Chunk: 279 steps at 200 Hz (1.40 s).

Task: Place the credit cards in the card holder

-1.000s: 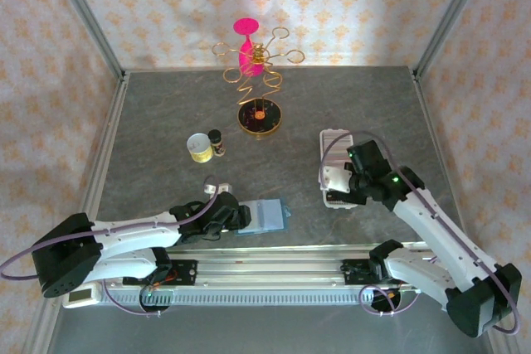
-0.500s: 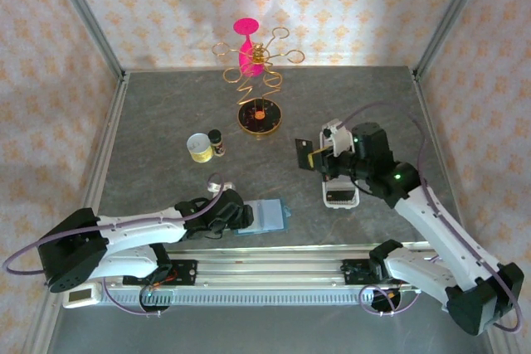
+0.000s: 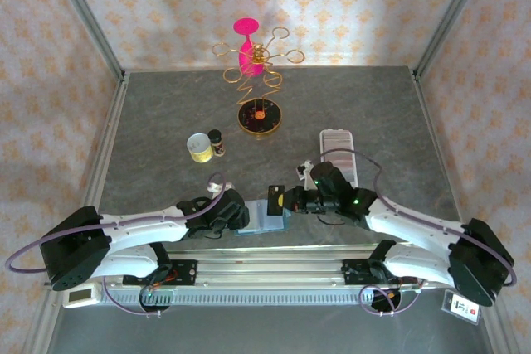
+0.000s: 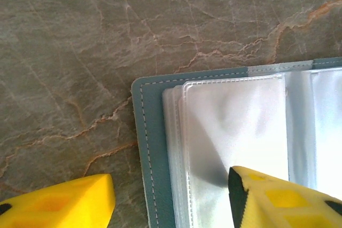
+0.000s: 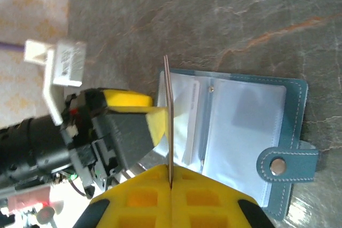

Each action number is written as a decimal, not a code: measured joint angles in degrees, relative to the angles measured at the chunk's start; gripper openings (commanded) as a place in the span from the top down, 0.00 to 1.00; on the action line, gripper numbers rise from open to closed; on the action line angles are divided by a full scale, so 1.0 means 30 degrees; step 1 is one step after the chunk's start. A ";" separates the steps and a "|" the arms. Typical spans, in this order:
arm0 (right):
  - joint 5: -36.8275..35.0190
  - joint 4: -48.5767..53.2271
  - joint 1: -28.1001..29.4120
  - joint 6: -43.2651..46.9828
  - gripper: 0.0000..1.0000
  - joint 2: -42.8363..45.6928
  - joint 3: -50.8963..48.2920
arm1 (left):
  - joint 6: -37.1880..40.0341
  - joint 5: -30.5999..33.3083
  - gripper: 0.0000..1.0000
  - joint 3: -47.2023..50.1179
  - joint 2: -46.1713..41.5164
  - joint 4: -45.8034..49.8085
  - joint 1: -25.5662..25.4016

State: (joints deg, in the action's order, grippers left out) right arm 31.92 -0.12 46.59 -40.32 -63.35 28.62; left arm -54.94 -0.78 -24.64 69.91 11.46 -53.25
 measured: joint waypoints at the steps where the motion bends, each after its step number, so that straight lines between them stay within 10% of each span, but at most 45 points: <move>1: -0.0007 -0.0051 0.0007 -0.0051 1.00 -0.0029 -0.0022 | 0.0000 0.0000 0.46 0.0007 0.0000 0.0000 -0.0007; 92: 0.0015 -0.4277 0.1588 -0.2055 1.00 -0.5428 0.0117 | -0.0160 0.0102 0.58 0.0401 -0.0364 -0.0240 0.0000; 279: 0.0495 -0.6390 0.1880 -0.3315 1.00 -0.7446 0.0160 | -0.0226 0.0080 0.64 0.0874 -0.0452 -0.1326 0.0000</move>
State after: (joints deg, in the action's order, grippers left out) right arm 33.41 -19.29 52.23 -50.26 -85.69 29.10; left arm -55.61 -0.54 -22.02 68.55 7.49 -53.25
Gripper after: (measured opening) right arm 0.043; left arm 0.363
